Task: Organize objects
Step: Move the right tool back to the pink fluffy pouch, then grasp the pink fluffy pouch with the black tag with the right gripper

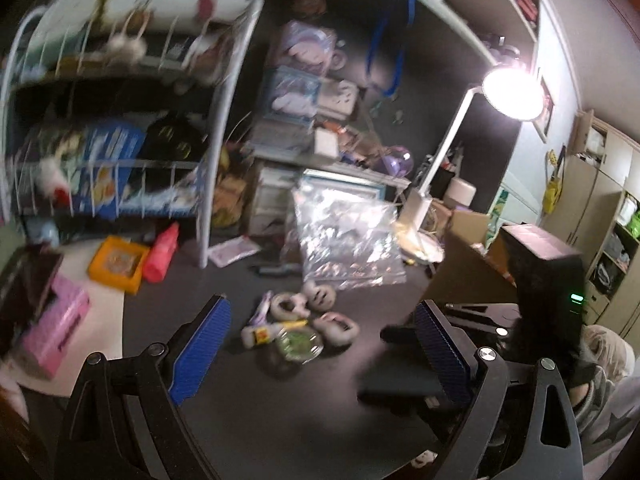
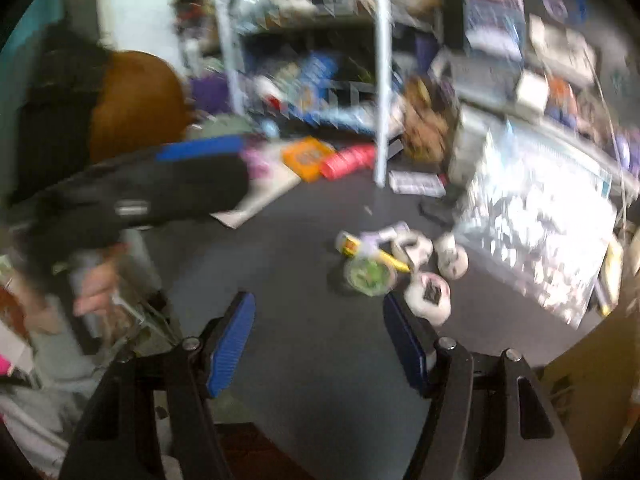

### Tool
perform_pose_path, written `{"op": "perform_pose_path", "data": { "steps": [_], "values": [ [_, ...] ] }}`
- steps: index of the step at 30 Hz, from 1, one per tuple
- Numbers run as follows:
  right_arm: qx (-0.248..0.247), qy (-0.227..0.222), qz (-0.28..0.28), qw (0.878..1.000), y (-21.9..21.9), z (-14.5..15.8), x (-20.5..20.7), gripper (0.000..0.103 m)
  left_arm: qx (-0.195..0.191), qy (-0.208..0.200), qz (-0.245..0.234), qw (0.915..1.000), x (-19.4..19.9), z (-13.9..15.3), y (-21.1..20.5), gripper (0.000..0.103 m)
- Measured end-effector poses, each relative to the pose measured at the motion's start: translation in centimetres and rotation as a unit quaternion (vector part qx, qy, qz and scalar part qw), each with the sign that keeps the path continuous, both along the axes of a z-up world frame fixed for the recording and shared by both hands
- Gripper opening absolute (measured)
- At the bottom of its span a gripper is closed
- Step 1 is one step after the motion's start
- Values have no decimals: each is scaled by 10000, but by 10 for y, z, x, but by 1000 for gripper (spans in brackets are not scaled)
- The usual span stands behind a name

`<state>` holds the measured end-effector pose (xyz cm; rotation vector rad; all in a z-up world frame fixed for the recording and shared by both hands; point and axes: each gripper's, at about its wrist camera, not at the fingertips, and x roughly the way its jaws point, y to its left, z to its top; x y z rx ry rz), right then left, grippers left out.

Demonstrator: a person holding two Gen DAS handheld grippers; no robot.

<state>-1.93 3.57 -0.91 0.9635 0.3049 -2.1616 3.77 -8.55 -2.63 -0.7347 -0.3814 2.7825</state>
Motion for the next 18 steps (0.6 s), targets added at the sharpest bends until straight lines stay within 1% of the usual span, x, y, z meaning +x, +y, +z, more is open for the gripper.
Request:
{"op": "perform_pose_path", "data": {
  "steps": [4, 7, 10, 13, 14, 18],
  "values": [
    [268, 8, -742, 9969, 5, -32, -31, 64, 96, -202, 91, 9997, -7, -24, -13, 92],
    [368, -125, -1113, 9930, 10, -47, -54, 64, 212, -295, 82, 9993, -13, -38, -20, 92],
    [442, -266, -1244, 9909, 14, -58, -67, 64, 317, -344, 57, 9989, -17, -47, -24, 92],
    [467, -346, -1318, 9896, 15, -61, -76, 63, 369, -395, 53, 9985, -23, -54, -26, 92],
    [480, -339, -1327, 9894, 14, -63, -77, 62, 383, -402, 47, 9984, -24, -55, -26, 92],
    [543, -337, -1331, 9890, 13, -65, -82, 51, 437, -419, -18, 9982, -27, -57, -25, 92]
  ]
}}
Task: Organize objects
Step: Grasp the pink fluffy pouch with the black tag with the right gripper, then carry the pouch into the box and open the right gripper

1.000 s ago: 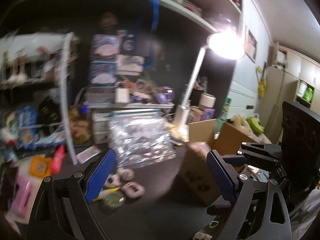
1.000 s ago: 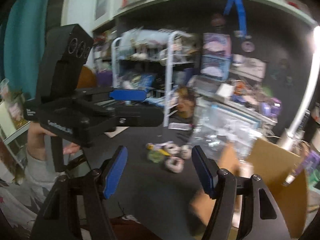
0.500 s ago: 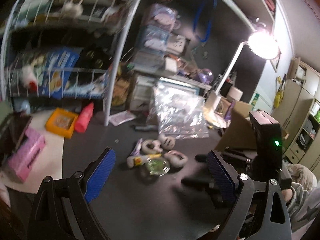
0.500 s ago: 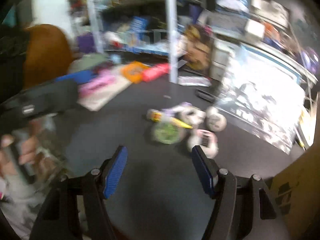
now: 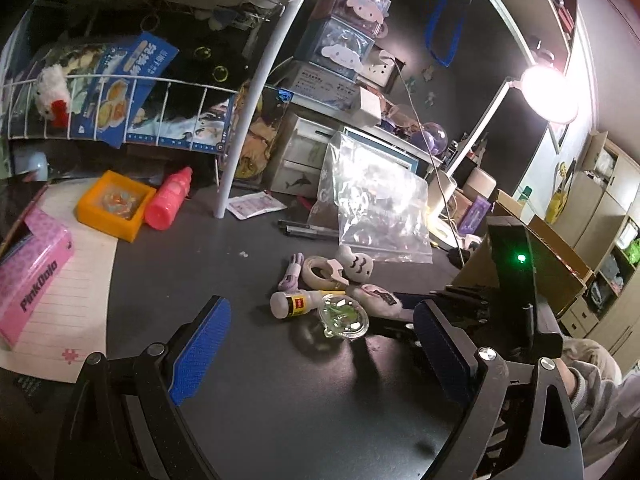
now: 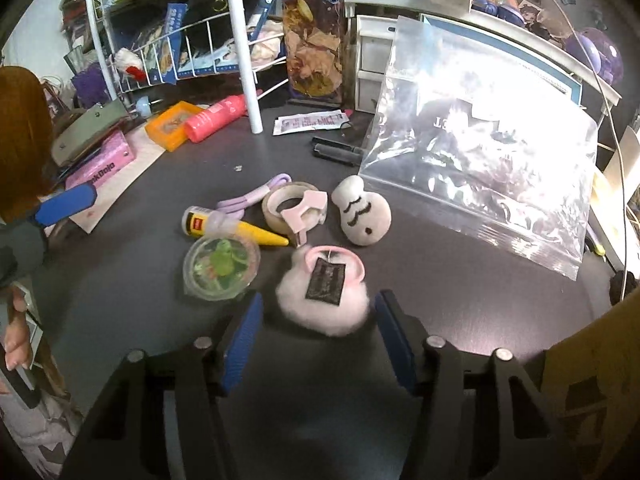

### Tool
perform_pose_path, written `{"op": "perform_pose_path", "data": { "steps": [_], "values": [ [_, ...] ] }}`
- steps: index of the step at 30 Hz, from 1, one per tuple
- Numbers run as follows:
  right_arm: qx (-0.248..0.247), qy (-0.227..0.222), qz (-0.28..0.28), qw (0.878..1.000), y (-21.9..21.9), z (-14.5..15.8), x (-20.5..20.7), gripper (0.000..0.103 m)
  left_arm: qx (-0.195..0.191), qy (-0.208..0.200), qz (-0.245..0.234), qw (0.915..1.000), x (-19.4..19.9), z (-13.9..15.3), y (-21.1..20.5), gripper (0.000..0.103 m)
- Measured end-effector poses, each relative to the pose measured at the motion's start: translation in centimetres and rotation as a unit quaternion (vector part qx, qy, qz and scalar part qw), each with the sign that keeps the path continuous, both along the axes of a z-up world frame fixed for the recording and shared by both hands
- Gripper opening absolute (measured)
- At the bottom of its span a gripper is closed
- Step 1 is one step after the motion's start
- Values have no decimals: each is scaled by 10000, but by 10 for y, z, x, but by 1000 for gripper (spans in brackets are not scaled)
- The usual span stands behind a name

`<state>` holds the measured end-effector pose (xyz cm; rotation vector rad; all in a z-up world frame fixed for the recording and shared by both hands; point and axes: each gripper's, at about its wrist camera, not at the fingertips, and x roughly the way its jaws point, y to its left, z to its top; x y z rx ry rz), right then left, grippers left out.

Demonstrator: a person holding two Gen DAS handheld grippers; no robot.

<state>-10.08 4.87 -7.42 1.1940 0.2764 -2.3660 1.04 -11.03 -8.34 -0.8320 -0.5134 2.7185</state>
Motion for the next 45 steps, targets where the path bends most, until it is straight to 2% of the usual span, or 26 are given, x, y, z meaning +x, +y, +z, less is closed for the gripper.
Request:
{"op": "perform_pose_path", "data": {
  "steps": [3, 4, 11, 15, 19, 25, 29, 32, 38, 45],
  "values": [
    [36, -27, -12, 10000, -3, -4, -7, 38, -4, -23, -27, 10000, -2, -1, 2, 92],
    [67, 15, -25, 10000, -3, -4, -7, 37, -1, -33, -35, 10000, -2, -1, 3, 92],
    [-4, 161, 147, 9998, 0, 4, 5, 35, -10, -64, -236, 9997, -7, 5, 20, 92],
    [-280, 300, 510, 9979, -1, 23, 24, 35, -41, 1, -497, 9988, -6, 17, 40, 92],
    [-484, 620, 917, 9927, -3, 51, 53, 35, -25, 102, -764, 9970, -4, 30, 57, 91],
    [-585, 1312, 1353, 9803, 5, 94, 95, 35, 207, 305, -1184, 9923, 3, 58, 79, 68],
    [-684, 1610, 1406, 9745, 23, 112, 113, 35, 335, 404, -1488, 9875, 5, 74, 98, 53],
    [-740, 1801, 1380, 9711, 38, 124, 123, 35, 255, 462, -1572, 9862, 5, 88, 115, 47],
    [-822, 2152, 1162, 9661, 77, 145, 132, 35, 79, 537, -1850, 9812, -5, 113, 155, 43],
    [-901, 2327, 717, 9657, 130, 159, 127, 35, -272, 522, -2249, 9726, -30, 134, 214, 39]
  ]
}}
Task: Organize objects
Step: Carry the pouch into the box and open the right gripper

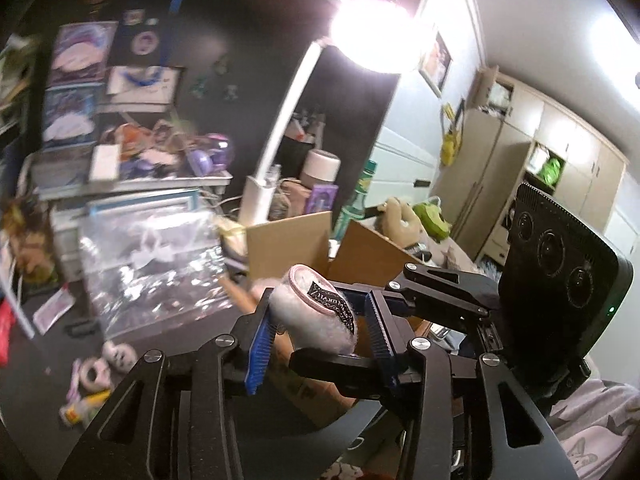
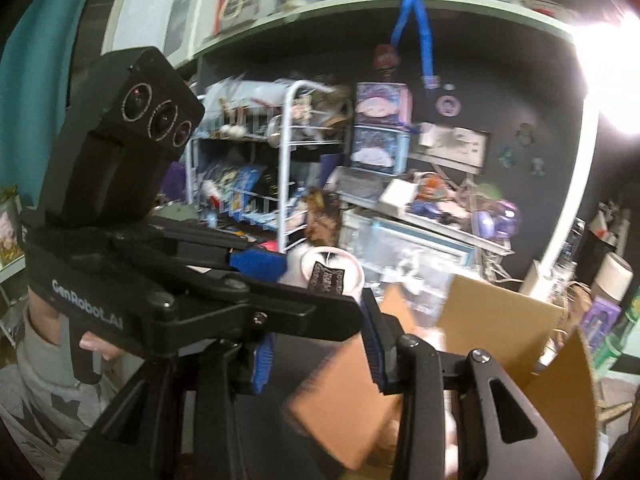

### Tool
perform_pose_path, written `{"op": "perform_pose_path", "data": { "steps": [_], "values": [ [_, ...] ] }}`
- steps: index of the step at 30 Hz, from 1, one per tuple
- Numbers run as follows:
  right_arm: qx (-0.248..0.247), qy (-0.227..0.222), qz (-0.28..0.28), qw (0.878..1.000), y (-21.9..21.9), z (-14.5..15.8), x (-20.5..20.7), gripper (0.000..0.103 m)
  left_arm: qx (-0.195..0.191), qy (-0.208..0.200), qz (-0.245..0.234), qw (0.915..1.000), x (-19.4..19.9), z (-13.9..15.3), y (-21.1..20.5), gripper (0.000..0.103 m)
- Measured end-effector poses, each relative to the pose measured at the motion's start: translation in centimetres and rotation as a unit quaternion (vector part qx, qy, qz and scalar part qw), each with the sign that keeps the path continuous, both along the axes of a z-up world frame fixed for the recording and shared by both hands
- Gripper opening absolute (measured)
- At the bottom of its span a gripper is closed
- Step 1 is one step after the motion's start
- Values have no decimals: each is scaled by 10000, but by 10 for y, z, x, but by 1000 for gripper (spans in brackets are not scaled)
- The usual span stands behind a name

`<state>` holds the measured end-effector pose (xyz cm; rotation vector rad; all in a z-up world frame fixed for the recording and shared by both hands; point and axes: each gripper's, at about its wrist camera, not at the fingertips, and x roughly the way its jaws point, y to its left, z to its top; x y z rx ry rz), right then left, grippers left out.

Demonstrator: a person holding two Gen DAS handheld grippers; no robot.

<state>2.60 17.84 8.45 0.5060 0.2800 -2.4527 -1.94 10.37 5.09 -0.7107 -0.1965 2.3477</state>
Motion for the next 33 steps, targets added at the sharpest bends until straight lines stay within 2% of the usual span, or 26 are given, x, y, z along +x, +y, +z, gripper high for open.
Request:
{"op": "perform_pose_path", "data": {
  "steps": [10, 18, 19, 20, 22, 24, 33],
  "values": [
    [-56, -281, -575, 9979, 57, -2, -24, 36, -349, -300, -401, 9981, -42, 0, 59, 37],
    [128, -471, -848, 9952, 80, -5, -33, 36, -513, -473, -542, 9961, -56, -6, 82, 38],
    [155, -481, -866, 9950, 80, -6, -34, 37, -535, -487, -548, 9959, -57, -7, 84, 42],
    [193, -492, -891, 9946, 81, -7, -35, 38, -558, -497, -549, 9957, -57, -7, 85, 51],
    [218, -474, -938, 9942, 83, -8, -35, 53, -601, -508, -531, 9955, -57, -9, 87, 63],
    [229, -432, -981, 9940, 85, -8, -34, 61, -649, -503, -511, 9953, -57, -10, 88, 66],
    [261, -406, -978, 9940, 86, -7, -32, 61, -637, -401, -443, 9962, -50, -3, 84, 71]
  ]
}}
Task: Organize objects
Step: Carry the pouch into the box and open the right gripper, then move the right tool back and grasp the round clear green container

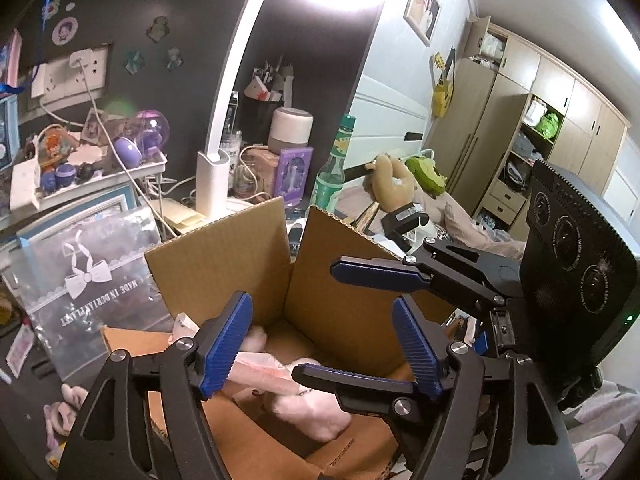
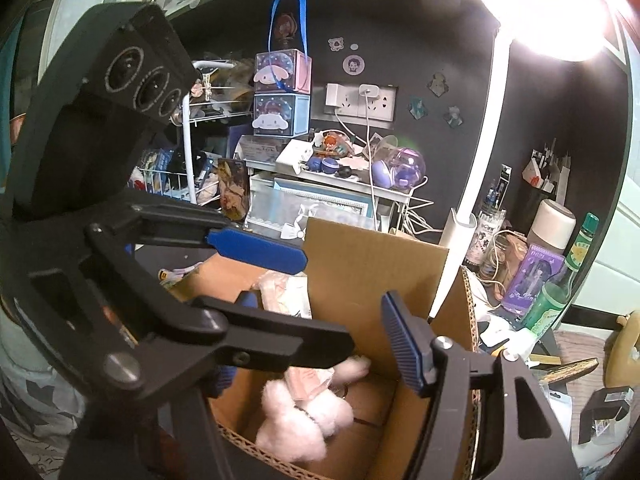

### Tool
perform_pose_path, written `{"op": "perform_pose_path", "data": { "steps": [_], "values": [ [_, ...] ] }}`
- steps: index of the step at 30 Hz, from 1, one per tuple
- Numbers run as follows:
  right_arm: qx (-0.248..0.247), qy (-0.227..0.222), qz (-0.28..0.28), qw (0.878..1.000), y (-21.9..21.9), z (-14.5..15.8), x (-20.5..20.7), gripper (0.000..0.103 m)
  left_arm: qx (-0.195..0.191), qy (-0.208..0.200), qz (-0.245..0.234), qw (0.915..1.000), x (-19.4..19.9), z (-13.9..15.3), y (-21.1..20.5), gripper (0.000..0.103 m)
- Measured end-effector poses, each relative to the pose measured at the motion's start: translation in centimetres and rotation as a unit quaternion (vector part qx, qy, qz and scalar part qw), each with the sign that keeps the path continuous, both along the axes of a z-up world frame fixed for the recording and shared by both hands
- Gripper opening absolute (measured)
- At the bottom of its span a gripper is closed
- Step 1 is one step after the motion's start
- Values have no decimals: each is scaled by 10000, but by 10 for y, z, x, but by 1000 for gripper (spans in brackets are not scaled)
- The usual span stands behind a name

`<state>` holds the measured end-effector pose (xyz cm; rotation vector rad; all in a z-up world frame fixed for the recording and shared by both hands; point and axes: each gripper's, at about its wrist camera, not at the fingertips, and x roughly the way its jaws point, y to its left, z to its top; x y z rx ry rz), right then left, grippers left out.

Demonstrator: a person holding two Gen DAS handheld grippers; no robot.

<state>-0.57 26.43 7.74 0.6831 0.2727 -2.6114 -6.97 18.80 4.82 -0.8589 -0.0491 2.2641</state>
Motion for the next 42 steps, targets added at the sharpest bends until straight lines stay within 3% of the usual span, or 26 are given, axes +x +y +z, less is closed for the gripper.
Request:
{"op": "perform_pose_path", "data": {
  "steps": [9, 13, 25, 31, 38, 42],
  "values": [
    [12, 55, 69, 10000, -11, 5, 9, 61, 118, 166, 156, 9997, 13, 7, -23, 71],
    [13, 127, 155, 9998, -22, 11, 16, 61, 184, 288, 297, 9990, 23, 13, -43, 76],
    [187, 243, 866, 9958, -103, 20, 33, 61, 343, 633, 1131, 9910, 69, 15, -142, 84],
    [203, -119, 1397, 9899, -156, 3, 25, 61, 366, 565, 1709, 9830, 87, -5, -197, 88],
    [349, -641, 1804, 9809, -209, -32, 9, 61, 444, 139, 2218, 9740, 88, -47, -248, 88],
    [283, -1308, 1906, 9725, -227, -67, -17, 61, 446, -147, 2401, 9696, 86, -75, -265, 88]
  ]
}}
